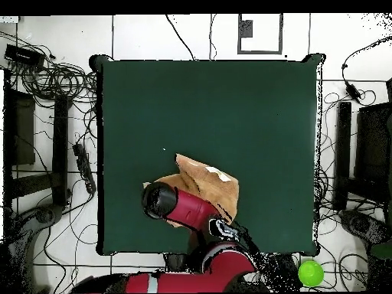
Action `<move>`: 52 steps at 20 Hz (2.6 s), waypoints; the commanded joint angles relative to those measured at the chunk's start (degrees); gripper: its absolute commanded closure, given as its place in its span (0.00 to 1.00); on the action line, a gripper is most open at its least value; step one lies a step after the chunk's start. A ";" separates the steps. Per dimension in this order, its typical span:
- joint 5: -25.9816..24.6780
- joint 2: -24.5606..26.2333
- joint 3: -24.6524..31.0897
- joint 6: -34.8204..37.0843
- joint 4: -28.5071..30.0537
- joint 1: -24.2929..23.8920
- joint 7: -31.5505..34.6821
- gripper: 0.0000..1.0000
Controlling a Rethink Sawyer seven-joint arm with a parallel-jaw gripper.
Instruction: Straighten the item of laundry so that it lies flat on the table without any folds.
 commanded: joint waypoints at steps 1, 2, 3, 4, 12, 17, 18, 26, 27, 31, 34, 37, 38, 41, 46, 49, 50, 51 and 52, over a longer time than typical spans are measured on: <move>6.08 2.90 17.31 -1.20 2.30 1.95 16.02 1.00; 6.21 2.80 17.50 -1.07 2.36 1.91 15.94 1.00; 6.28 2.75 17.75 -0.98 2.39 1.86 15.87 1.00; 6.36 2.88 18.14 -1.14 2.31 1.79 15.77 1.00; 8.94 4.84 15.25 -1.62 -2.33 7.26 18.31 1.00; 12.51 7.06 12.55 -1.30 -6.86 11.73 19.13 1.00; 12.99 7.74 12.23 -1.21 -7.70 12.26 18.78 1.00; 15.17 7.42 13.77 -2.65 -7.01 12.28 18.12 1.00; 15.39 7.26 13.83 -2.63 -6.94 12.41 18.34 1.00; 13.79 7.49 13.55 -3.43 -6.48 11.73 16.56 1.00; 13.88 7.03 11.27 -2.87 -6.33 13.06 17.18 0.00; 13.38 6.23 8.70 -1.11 -6.64 14.27 16.63 0.00; 13.11 6.25 8.52 -1.13 -6.44 13.87 16.34 0.00; 11.82 6.10 7.63 -0.67 -6.28 13.36 15.26 0.00; 8.51 4.67 3.77 4.77 -7.11 13.14 12.15 0.00; 4.90 3.01 -0.25 10.47 -8.38 12.95 9.29 0.00; 2.75 1.64 -2.25 14.13 -9.08 12.88 8.06 0.00; 1.47 0.83 -3.10 16.13 -9.46 12.73 7.73 0.00; -0.69 -0.48 -4.50 20.21 -10.38 12.51 7.05 0.00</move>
